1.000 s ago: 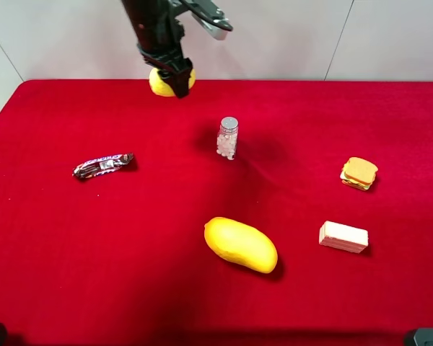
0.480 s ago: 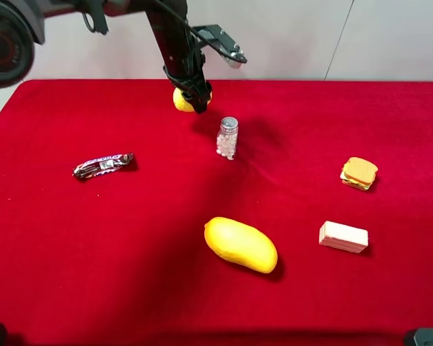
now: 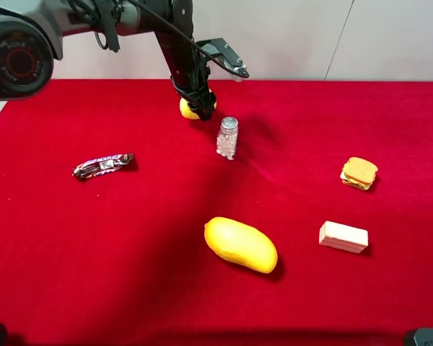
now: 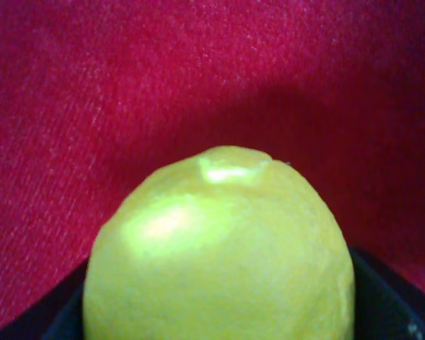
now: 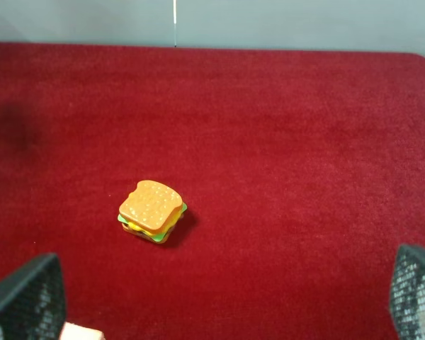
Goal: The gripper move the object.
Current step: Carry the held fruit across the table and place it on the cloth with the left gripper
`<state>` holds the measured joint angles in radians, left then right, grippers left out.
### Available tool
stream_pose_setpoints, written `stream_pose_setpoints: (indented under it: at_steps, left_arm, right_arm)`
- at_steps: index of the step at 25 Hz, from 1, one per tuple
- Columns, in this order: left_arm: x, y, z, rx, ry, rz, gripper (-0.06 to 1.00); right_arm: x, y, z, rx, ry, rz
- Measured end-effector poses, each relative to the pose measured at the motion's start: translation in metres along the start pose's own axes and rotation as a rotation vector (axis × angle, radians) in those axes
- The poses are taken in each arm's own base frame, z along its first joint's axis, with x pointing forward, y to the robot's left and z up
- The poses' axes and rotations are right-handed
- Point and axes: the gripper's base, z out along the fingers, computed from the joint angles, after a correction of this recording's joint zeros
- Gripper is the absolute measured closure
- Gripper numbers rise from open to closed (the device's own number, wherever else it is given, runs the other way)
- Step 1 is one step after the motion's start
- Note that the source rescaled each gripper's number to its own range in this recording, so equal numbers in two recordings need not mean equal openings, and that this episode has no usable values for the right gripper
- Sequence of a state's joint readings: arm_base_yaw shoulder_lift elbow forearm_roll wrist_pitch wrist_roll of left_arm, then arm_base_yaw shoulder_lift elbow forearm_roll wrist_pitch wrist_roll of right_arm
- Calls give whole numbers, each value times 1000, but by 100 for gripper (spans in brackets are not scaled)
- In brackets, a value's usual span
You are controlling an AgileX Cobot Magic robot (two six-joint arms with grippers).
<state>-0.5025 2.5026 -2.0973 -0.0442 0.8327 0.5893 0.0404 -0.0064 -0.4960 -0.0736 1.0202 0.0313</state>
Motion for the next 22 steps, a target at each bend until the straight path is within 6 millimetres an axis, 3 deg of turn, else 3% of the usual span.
stream_pose_setpoints:
  at_steps: [11, 22]
  left_arm:
    - [2, -1, 13, 0, 0, 1, 94]
    - [2, -1, 13, -1, -1, 2, 94]
  right_arm:
    - [0, 0, 0, 0, 0, 0]
    - [0, 0, 0, 0, -1, 0]
